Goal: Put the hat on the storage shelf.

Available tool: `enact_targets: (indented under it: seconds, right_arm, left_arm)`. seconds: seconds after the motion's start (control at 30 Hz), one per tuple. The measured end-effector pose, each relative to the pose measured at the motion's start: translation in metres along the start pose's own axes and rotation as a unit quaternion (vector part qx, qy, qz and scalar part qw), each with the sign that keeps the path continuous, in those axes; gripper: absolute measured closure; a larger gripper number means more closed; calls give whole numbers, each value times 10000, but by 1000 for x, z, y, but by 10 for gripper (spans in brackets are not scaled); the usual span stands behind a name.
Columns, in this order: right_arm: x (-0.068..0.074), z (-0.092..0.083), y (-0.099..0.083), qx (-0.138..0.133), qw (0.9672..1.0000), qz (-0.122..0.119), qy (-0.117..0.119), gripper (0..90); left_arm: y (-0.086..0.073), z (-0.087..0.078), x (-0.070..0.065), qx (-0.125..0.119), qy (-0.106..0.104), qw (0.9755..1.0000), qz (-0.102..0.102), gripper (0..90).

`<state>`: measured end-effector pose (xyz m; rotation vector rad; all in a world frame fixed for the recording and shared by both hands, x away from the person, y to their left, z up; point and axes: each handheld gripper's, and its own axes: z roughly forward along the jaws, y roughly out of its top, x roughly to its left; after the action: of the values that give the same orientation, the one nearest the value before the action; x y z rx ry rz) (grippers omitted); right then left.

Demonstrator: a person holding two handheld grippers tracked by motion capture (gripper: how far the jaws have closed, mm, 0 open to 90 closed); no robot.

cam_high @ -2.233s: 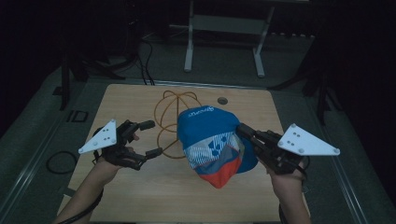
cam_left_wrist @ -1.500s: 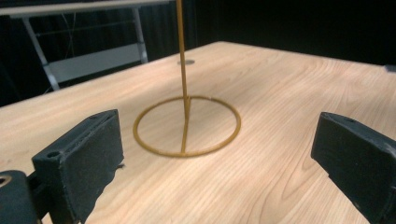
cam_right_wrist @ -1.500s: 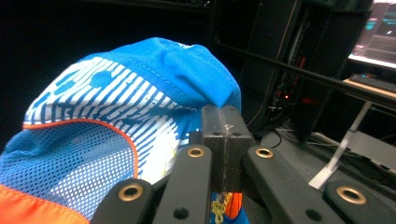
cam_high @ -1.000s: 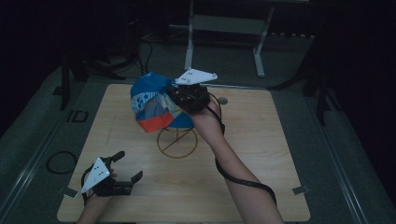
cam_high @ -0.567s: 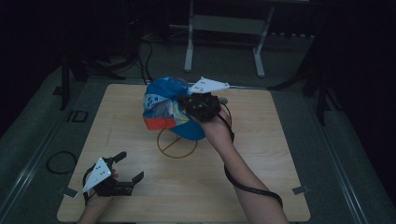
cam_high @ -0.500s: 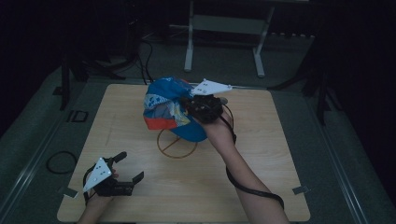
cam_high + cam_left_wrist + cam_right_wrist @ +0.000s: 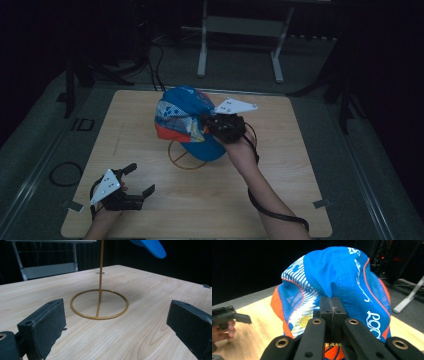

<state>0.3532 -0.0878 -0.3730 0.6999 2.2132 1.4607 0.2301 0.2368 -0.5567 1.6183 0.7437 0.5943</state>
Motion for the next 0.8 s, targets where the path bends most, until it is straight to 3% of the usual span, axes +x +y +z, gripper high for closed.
enact_targets:
  seconds: [0.33, 0.53, 0.73, 0.8]
  right_arm:
    - [9, 4, -10, 25, 9999, -110, 109, 900]
    - [7, 7, -19, 88, 9998, -42, 162, 900]
    - [6, 6, -22, 23, 9996, 67, 291, 802]
    - [7, 4, -22, -8, 9996, 1, 276, 763]
  left_arm:
    - [-2, 0, -1, 22, -43, 10000, -30, 27]
    - [-3, 0, 0, 45, -27, 10000, -38, 27]
    - [-3, 1, -1, 48, -41, 10000, -48, 27]
    - [-4, 1, -1, 41, -47, 10000, -49, 27]
